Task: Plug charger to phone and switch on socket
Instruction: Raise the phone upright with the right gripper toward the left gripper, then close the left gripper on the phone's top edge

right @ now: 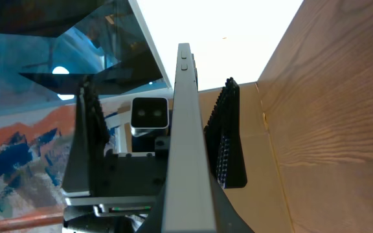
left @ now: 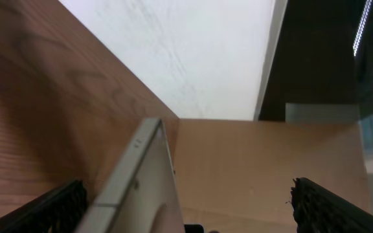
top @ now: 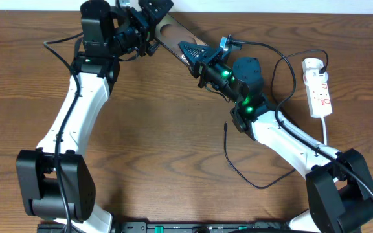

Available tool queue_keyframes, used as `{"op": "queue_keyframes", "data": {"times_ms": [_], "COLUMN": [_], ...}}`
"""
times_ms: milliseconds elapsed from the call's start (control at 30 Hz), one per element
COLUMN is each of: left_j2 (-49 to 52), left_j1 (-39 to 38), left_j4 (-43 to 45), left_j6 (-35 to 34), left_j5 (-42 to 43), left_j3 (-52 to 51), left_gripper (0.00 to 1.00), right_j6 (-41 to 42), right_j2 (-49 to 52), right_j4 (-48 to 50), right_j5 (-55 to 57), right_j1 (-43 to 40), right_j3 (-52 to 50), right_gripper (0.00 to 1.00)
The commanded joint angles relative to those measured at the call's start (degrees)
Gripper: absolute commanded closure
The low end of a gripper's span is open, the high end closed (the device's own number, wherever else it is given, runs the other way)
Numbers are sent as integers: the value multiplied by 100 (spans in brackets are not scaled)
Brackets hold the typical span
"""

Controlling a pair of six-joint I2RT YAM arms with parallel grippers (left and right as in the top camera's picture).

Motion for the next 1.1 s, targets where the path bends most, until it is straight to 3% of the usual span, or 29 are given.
{"op": "queue_keyframes", "data": {"times_ms": [0, 467, 833, 1067], "left_j2": [-66, -66, -63, -66], "left_j1": [-55, -79, -81, -81], "left_j4": [192, 586, 586, 586], "left_j6": [-42, -278, -275, -275], "left_j5": [245, 686, 852, 881], "left_j3": [39, 39, 39, 39], "left_gripper": [6, 7, 34, 38], "right_j6": [-59, 308, 328, 326], "right_j2": [-46, -46, -46, -46], "right_j4": [131, 492, 619, 619], "right_j5": [116, 168, 107, 122], "right_j1": [61, 70, 190, 254], "right_j3": [109, 109, 109, 109], "right_gripper": [99, 99, 98, 98]}}
